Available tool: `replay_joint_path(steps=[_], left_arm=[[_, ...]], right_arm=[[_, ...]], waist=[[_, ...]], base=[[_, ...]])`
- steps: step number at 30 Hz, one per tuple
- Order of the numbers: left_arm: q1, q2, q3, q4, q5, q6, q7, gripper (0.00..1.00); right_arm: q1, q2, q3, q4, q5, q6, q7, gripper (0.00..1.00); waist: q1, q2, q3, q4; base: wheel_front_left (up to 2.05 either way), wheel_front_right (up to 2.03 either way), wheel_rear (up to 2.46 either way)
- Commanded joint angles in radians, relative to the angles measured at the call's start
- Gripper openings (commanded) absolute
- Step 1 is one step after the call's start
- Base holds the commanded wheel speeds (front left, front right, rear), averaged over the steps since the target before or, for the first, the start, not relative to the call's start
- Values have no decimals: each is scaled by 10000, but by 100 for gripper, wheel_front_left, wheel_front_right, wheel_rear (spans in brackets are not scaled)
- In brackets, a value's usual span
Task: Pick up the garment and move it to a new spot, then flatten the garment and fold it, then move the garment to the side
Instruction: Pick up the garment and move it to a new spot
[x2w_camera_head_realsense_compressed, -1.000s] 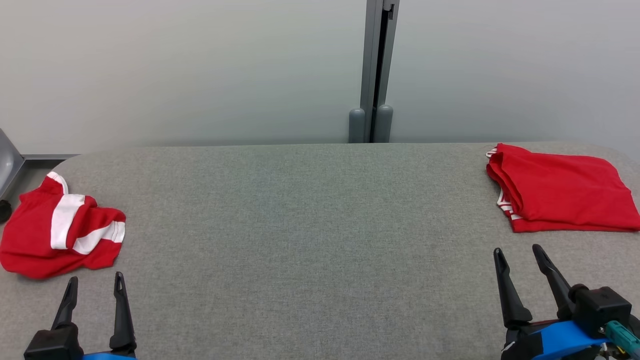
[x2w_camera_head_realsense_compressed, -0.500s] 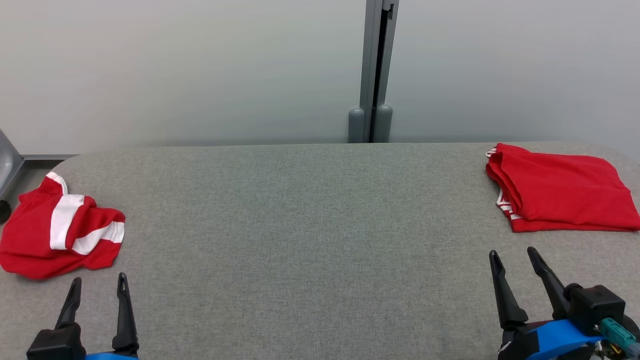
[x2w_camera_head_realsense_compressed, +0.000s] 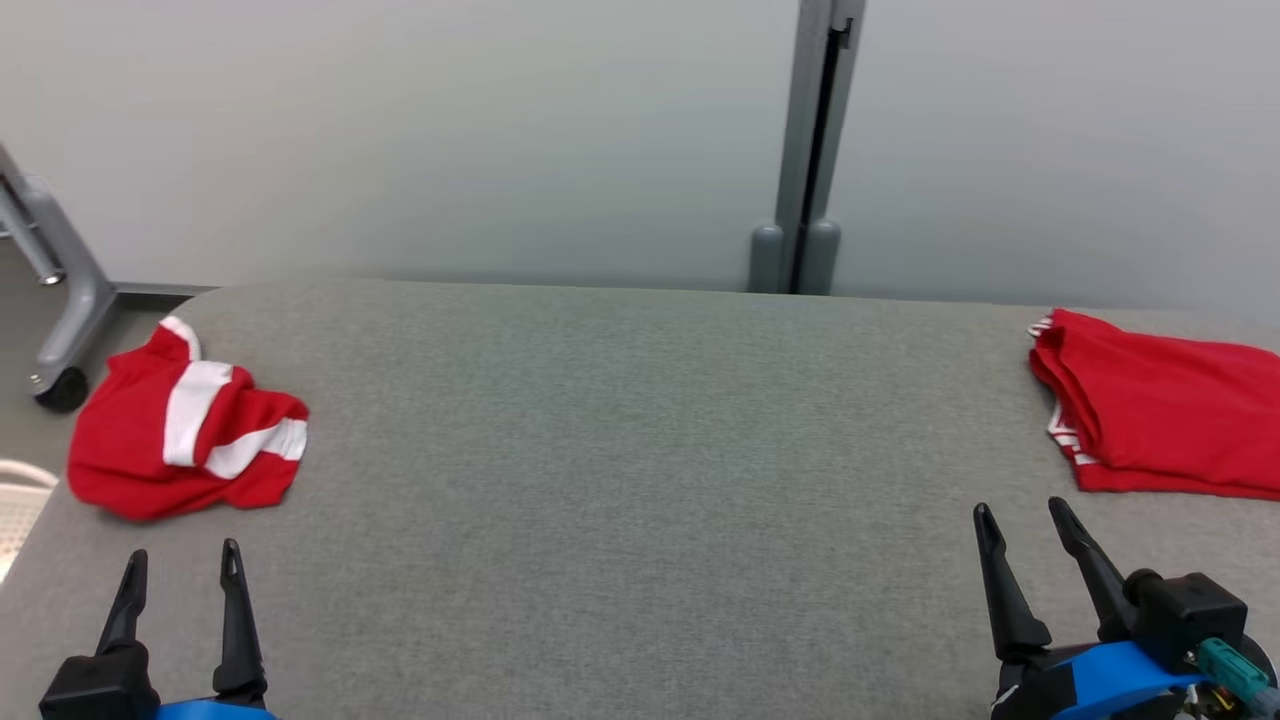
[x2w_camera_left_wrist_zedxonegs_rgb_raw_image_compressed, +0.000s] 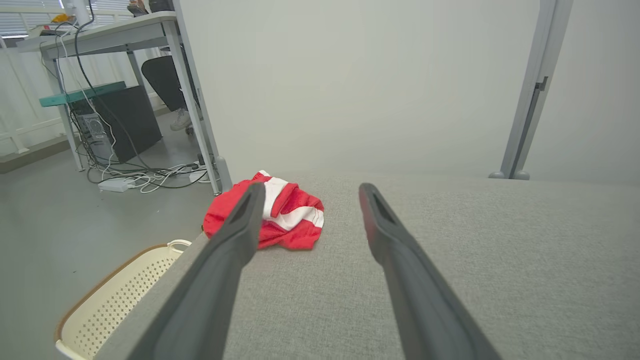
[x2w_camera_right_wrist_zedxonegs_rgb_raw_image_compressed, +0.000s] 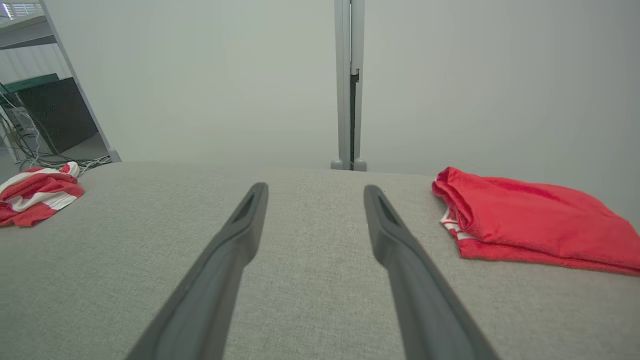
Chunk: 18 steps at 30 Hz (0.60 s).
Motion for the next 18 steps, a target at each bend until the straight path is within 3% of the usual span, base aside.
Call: replay_joint_path(steps=[1,18], left_arm=[[-92,70,67,-30,-17,22,-33,100],[194,408,325,-528,-117,271,219,100]], right_arm=[[-9,2,16,45,39,1,-55,100],[235,-4,-128,304,207,1,-168,100]], waist=[[0,0,55,144],[0,0,7,2284]], base=[[0,0,0],[0,0,0]])
